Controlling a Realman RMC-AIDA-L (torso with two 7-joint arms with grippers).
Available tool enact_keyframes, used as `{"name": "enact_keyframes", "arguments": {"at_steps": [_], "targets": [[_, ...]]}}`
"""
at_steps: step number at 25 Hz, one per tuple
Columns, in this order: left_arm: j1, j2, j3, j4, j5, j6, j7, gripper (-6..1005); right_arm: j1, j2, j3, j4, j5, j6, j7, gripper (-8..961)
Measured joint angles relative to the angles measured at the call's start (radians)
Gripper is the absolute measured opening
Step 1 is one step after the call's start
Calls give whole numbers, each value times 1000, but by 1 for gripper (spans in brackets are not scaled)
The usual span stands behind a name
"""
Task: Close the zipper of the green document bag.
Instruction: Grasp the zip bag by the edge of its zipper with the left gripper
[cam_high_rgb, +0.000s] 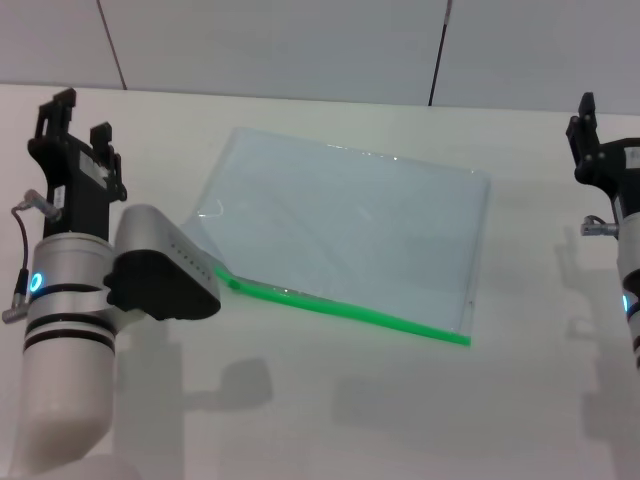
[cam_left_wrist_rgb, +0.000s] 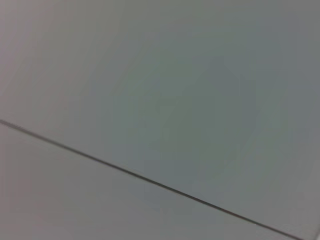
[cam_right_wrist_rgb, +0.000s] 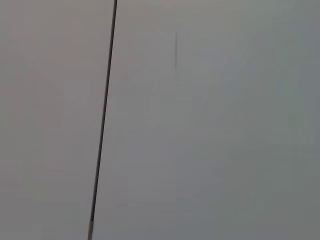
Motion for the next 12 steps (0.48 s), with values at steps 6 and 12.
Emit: {"name": "enact_keyframes", "arguments": {"at_steps": [6,12], "targets": [[5,0,0,2,-29,90,158,559,3,0,0,2,25,0,-5,734],[7,-1,0,5,-54,137,218,559,3,0,0,2,27,1,-5,734]]}}
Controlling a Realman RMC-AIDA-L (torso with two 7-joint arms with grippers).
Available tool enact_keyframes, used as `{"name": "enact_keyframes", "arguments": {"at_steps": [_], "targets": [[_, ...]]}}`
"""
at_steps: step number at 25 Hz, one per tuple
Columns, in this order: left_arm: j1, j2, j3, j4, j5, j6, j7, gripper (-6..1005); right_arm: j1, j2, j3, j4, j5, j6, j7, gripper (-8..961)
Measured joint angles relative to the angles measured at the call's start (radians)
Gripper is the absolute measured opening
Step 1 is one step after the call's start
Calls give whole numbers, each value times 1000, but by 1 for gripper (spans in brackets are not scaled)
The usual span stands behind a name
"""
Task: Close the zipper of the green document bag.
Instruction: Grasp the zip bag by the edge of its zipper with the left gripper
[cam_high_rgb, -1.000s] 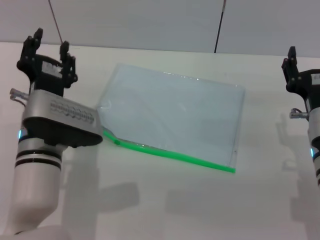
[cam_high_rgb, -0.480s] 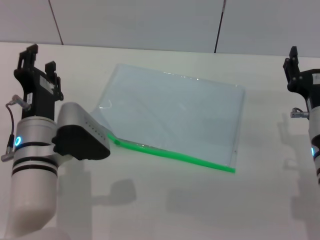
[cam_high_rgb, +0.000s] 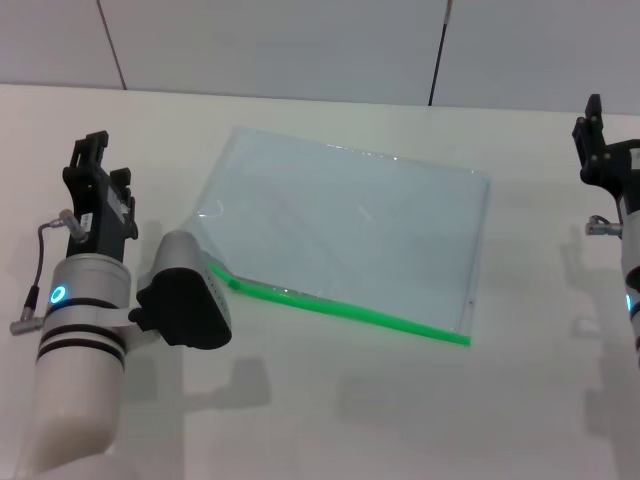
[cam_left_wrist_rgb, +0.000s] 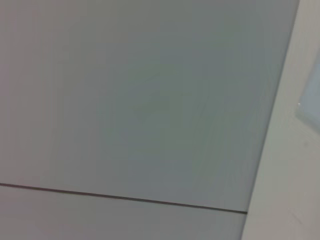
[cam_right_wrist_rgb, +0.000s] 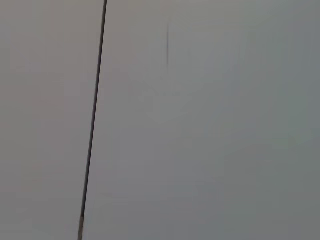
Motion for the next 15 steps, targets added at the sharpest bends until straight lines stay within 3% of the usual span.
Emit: {"name": "enact_keyframes", "arguments": {"at_steps": [15], "targets": [[10,-1,0,11,-71,146,70,559,1,-1,6,3,32,1,-2,734]]}}
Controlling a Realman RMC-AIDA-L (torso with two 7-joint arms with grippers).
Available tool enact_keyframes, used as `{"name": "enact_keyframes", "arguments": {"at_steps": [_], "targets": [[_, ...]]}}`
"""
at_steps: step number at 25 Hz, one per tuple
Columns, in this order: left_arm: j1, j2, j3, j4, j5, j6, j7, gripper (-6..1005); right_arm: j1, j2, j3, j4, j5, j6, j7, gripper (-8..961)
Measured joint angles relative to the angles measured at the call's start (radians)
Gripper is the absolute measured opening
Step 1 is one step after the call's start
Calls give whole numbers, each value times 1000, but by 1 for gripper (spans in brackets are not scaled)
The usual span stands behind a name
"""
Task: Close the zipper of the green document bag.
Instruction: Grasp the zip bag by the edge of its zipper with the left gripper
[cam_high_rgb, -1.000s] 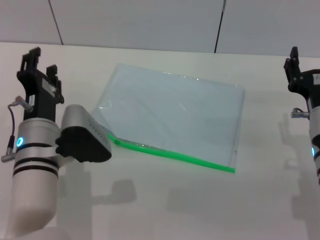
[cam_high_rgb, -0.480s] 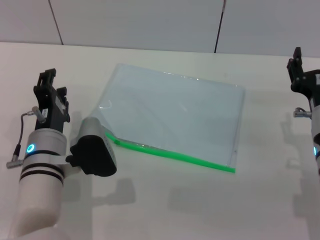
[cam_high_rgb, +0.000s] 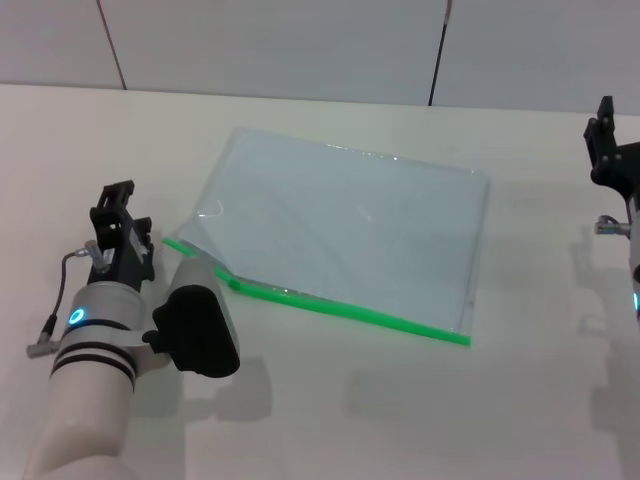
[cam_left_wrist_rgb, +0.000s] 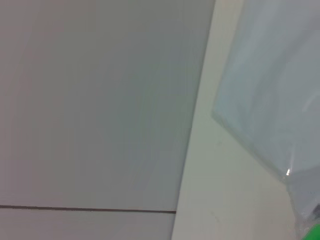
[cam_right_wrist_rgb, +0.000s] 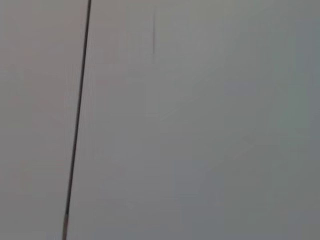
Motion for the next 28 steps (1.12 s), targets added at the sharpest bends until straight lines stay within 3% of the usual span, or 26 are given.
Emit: {"name": "enact_keyframes", "arguments": {"at_steps": [28], "targets": [[-18,2,0,-2,-8,130,108,554,1,3,-5,-11,2,20,-52,734]]}}
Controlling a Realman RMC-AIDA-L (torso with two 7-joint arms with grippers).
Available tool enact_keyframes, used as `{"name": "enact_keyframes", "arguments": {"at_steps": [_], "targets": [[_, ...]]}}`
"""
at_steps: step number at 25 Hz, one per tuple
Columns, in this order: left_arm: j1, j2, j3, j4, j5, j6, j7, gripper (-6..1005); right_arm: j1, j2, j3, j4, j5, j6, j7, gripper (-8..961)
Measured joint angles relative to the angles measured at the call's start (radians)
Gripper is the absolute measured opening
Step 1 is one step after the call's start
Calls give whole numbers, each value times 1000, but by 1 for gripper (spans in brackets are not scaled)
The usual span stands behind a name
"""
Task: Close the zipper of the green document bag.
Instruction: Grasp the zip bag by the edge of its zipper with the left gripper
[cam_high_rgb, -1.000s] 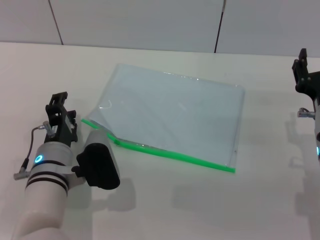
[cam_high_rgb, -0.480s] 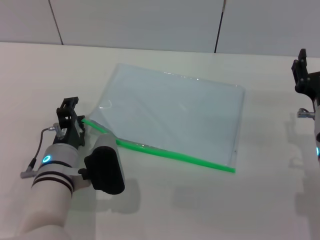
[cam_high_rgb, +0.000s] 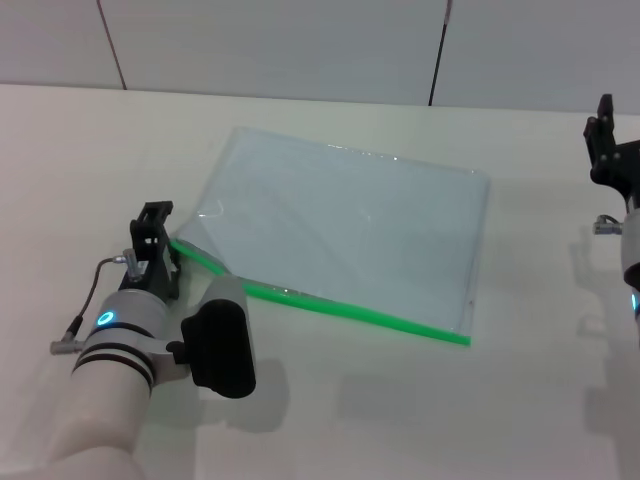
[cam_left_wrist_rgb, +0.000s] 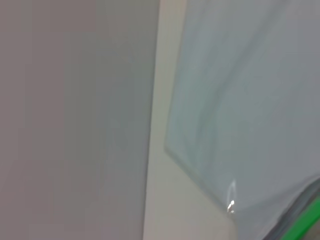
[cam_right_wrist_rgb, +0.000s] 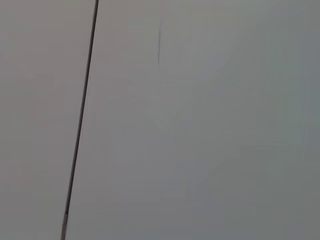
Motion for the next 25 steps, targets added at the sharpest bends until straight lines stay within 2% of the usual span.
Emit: {"name": "enact_keyframes", "arguments": {"at_steps": [25], "targets": [[-14,1,0,2,17,50,107,554,0,0,-6,-5,-1,-3,-4,734]]}}
